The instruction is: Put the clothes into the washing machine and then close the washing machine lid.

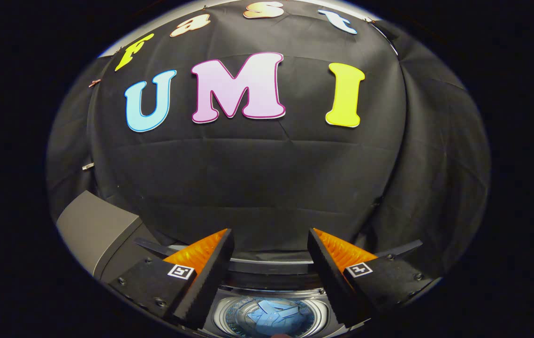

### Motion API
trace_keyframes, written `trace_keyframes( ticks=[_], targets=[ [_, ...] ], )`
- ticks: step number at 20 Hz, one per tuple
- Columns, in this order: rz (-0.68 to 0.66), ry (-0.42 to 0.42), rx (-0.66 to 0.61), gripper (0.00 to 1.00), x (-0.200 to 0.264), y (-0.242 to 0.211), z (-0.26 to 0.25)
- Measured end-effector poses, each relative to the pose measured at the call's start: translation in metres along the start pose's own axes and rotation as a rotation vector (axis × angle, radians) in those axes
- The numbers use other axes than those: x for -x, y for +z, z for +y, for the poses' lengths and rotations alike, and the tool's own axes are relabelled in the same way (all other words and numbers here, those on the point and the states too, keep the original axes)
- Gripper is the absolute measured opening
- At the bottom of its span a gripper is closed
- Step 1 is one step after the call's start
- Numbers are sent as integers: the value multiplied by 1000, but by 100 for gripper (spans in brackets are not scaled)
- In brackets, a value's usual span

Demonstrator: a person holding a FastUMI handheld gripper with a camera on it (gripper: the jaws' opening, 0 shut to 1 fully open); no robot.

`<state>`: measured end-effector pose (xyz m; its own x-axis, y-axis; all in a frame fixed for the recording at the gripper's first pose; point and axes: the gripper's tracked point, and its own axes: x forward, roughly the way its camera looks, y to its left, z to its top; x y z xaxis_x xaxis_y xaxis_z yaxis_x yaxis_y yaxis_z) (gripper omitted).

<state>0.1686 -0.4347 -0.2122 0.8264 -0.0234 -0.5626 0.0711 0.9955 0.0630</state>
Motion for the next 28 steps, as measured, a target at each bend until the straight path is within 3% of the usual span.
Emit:
trace_keyframes(
  ticks=[15,17,21,23,28],
  targets=[
    [25,-1,-6,100,46,-42,3],
    [59,6,-12,100,52,-58,5],
    [286,28,54,100,88,-138,6],
    [277,32,78,100,101,-161,13],
    [243,59,94,100,114,-156,24]
  ],
)
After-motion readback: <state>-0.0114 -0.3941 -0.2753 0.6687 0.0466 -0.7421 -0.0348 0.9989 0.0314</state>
